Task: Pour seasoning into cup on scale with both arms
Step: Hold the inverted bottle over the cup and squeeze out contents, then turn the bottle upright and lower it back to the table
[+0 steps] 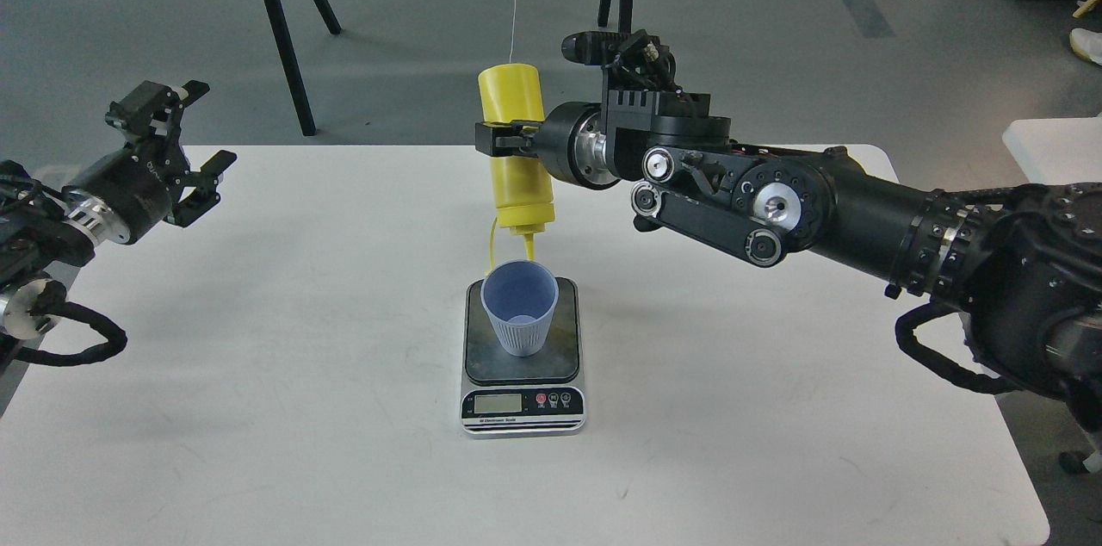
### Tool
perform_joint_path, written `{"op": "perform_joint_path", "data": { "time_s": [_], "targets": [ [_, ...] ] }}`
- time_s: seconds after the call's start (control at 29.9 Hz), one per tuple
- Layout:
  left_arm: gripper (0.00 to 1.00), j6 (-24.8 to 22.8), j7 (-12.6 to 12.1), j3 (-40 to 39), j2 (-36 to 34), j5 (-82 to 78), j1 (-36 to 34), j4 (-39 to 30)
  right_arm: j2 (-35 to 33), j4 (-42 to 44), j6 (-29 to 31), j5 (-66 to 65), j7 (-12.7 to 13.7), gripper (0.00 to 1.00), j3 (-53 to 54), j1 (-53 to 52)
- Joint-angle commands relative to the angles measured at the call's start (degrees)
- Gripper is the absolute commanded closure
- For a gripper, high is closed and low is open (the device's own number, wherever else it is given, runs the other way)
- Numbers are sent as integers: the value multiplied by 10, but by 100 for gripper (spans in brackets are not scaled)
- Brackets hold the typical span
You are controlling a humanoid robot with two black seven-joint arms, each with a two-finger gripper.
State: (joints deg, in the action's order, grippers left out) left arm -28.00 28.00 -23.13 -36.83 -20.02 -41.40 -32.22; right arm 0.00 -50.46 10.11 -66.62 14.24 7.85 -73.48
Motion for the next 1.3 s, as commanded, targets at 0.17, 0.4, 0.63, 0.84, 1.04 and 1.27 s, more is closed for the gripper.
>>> {"op": "perform_joint_path", "data": {
  "time_s": [0.17,0.4,0.63,0.84,1.04,1.27],
  "targets": [
    [1,0,0,1,0,-1,2,1,0,9,-2,1,2,98,3,10],
    [1,0,0,1,0,-1,6,7,0,84,-5,20,2,98,130,21],
    [1,0,0,1,-4,-2,5,8,0,154,1,189,7,98,328,16],
    [1,0,0,1,-8,-3,4,9,-98,149,20,586,44,98,426,68],
    [1,0,0,1,-10,-3,2,9,-170,145,80,894,69,98,445,205],
    [1,0,0,1,-10,-3,-1,9,-175,80,120,935,97,98,563,408]
  ]
}}
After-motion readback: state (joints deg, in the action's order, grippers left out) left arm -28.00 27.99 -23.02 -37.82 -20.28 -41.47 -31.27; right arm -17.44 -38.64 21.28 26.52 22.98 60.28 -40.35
